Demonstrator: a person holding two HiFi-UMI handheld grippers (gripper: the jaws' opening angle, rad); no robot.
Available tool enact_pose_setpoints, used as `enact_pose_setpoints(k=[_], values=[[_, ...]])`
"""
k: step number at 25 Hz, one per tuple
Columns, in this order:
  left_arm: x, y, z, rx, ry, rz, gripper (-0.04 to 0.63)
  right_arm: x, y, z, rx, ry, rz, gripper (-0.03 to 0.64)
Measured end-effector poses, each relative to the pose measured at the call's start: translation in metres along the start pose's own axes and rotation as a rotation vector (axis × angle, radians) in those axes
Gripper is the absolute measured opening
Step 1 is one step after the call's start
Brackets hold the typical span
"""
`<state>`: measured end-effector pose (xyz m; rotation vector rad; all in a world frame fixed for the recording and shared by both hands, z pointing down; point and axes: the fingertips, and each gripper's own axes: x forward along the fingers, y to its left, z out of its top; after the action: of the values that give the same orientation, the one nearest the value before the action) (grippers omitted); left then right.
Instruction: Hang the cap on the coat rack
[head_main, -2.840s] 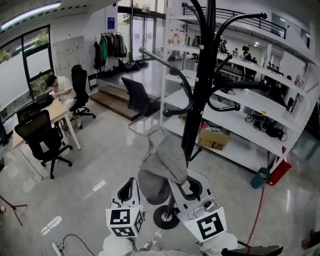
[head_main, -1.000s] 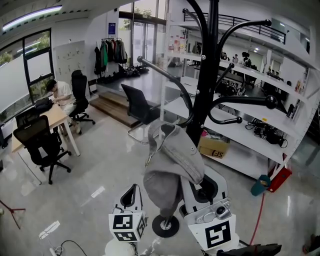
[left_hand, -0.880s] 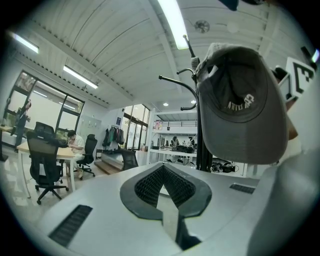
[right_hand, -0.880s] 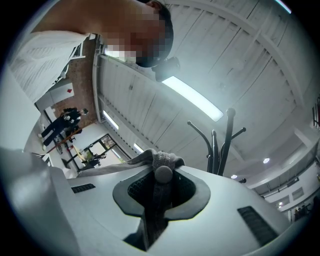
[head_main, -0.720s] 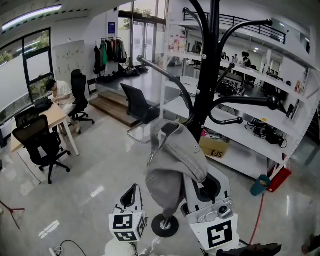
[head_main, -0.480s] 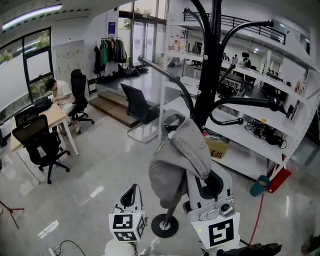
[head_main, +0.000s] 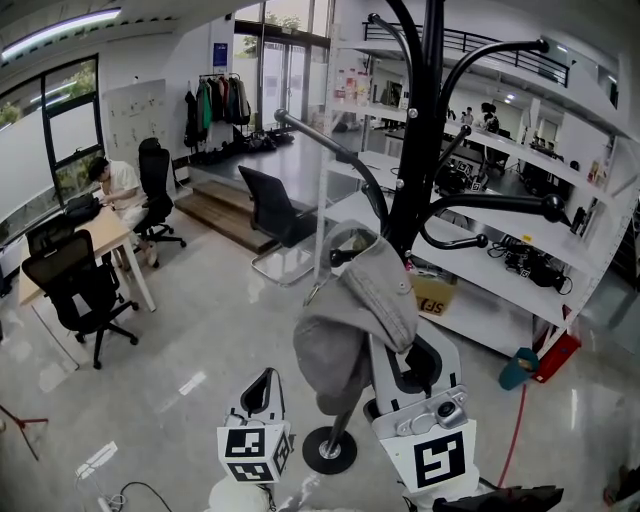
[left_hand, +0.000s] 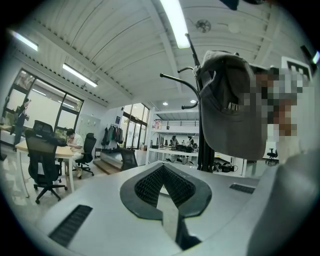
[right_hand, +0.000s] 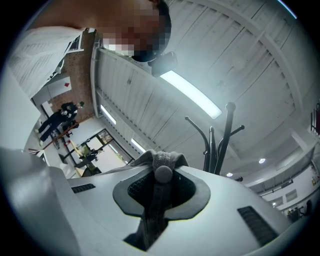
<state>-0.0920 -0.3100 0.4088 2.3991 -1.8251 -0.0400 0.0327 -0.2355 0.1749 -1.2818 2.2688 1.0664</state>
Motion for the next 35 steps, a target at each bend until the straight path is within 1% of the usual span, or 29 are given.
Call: enact_pose_setpoints(k=[8,20,26,35], values=[[0.002,0.001,-0.002,-0.002,0.005,-0.002,0.000,0.004,0.002,-0.015,-0.004,0.037,-0.004,0.046],[0.004,0.004,-0.007,-0.007,0.014,0.003,0.002,0.003,0.000,-0.040,0.021,0.096,-0.023,0.046],[0.005,0.003,-0.011,-0.008,0.026,-0.004,0.001,0.001,-0.002,-0.050,0.008,0.120,-0.041,0.044],[0.005,-0.001,-0.016,-0.006,0.043,-0.017,0.000,-0.003,-0.005,-0.064,0.021,0.162,-0.059,0.044]])
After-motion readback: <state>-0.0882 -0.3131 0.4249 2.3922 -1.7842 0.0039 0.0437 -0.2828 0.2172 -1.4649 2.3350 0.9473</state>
